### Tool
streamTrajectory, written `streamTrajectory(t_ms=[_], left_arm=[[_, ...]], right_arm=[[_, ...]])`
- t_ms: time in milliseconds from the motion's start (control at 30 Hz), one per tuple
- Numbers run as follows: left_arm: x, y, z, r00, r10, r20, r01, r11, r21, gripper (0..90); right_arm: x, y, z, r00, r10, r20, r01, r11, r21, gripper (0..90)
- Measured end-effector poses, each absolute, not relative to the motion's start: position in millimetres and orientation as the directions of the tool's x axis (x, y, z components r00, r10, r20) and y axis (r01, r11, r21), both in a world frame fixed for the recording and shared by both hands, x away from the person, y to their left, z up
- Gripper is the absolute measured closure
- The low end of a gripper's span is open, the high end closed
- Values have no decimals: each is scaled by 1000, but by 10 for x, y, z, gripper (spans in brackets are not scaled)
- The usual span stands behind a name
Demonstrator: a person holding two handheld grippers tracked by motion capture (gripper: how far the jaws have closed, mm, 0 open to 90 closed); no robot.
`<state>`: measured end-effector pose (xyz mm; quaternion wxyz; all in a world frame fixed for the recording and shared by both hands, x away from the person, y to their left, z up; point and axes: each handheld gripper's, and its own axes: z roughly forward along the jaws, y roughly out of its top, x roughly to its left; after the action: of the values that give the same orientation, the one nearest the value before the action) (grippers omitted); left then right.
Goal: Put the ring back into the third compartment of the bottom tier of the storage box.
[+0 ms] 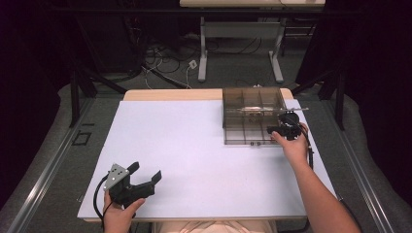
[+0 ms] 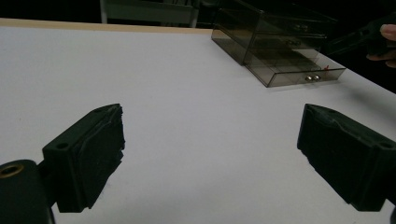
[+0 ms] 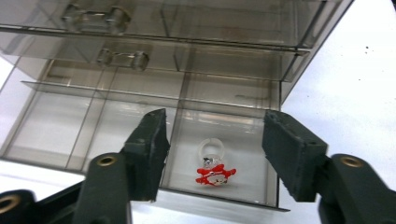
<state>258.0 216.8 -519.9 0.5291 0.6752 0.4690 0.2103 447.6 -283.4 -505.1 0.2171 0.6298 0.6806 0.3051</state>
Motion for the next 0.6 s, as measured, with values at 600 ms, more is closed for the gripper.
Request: streamTrajectory(t_ms=[600], left_arm=[[2583,2171,-5204,468,856,-220,419,4,908,80]], right_arm=[[4193,-2640,-4912,-214,967,136,683,49,728,205]])
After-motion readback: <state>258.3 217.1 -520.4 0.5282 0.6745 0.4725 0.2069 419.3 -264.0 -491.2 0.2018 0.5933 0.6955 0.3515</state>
